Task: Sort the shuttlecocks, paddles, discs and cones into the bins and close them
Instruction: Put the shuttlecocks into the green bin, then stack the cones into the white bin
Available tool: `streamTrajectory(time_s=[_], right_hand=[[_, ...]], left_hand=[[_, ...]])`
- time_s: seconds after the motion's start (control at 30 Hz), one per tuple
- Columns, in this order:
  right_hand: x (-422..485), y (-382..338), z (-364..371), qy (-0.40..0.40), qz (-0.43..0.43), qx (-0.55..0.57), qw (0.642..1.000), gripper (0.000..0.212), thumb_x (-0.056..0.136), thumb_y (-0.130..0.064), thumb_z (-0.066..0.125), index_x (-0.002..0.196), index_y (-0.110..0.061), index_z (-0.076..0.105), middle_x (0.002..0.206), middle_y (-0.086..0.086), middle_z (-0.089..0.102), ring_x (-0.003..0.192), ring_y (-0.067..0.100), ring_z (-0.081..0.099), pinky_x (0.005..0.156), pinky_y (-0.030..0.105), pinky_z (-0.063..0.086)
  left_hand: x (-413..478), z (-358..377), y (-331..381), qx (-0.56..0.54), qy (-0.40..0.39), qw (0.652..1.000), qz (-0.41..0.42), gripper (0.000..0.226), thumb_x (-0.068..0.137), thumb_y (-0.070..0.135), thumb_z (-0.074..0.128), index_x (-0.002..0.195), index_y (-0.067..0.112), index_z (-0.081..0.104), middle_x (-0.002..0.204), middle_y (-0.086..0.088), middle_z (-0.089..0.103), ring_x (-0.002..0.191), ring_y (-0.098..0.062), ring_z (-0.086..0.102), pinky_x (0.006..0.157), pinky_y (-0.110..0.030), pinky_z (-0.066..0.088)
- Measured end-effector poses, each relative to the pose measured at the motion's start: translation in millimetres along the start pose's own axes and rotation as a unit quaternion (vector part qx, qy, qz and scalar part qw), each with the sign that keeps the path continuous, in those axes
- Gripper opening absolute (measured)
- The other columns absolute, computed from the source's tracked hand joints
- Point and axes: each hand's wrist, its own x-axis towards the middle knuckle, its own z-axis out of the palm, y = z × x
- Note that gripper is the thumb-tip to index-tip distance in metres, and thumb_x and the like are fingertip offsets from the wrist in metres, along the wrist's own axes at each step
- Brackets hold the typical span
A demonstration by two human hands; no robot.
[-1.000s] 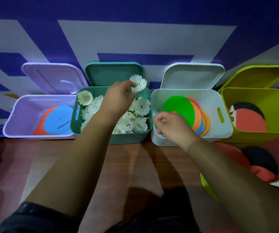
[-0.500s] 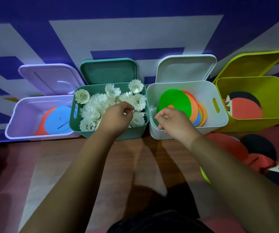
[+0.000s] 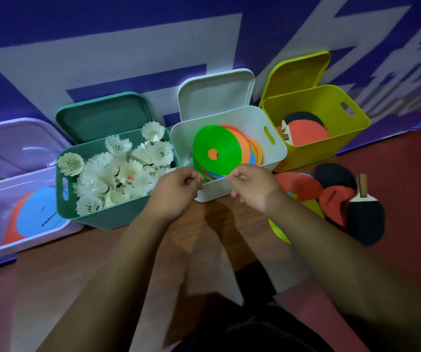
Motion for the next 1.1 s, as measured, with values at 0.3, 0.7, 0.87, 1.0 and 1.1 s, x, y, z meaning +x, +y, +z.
streamTrajectory(time_s=[0.3,0.7,0.87,1.0,1.1], right_hand=[[-38,85,-67,0.046,0.058,0.064,0.995,0.015,0.098,-0.015,0.06,0.088,-0.017,0.071,0.068,0.002,0.073,0.042,0.004,0.055,0.046,0.02,0.044],[-48,219,-181,0.085,0.109,0.074,0.988,0.018,0.097,-0.022,0.059,0.087,-0.024,0.073,0.072,-0.005,0.076,0.056,0.002,0.063,0.065,0.029,0.052],[-47,266,-224,0.099,0.148,0.086,0.98,0.02,0.098,-0.023,0.056,0.085,-0.027,0.071,0.075,-0.008,0.076,0.071,0.015,0.068,0.072,0.04,0.058],[-42,290,-243,0.093,0.149,0.082,0.981,0.023,0.097,-0.022,0.055,0.082,-0.027,0.071,0.076,-0.006,0.076,0.072,0.015,0.069,0.074,0.042,0.06],[-34,300,-243,0.05,0.141,0.057,0.987,0.023,0.098,-0.022,0.053,0.083,-0.024,0.07,0.079,-0.002,0.076,0.072,0.014,0.069,0.078,0.042,0.061]], left_hand=[[-2,87,42,0.002,-0.069,0.998,0.011,0.018,0.104,0.016,0.057,0.1,0.021,0.074,0.091,0.004,0.078,0.073,-0.014,0.071,0.071,-0.031,0.055],[18,260,86,0.103,-0.17,0.98,0.027,0.01,0.095,0.023,0.063,0.096,0.026,0.073,0.093,0.008,0.074,0.083,-0.012,0.069,0.082,-0.029,0.054],[34,320,82,0.225,-0.116,0.966,0.043,0.024,0.089,0.014,0.074,0.112,0.016,0.076,0.109,-0.004,0.074,0.1,-0.023,0.068,0.082,-0.025,0.045],[50,345,73,0.295,-0.073,0.952,0.043,0.039,0.075,0.011,0.082,0.113,0.012,0.076,0.107,-0.015,0.071,0.1,-0.038,0.065,0.091,-0.043,0.052],[56,353,72,0.333,-0.048,0.941,0.029,0.035,0.078,0.017,0.081,0.113,0.017,0.078,0.11,-0.017,0.065,0.1,-0.042,0.062,0.091,-0.046,0.054]])
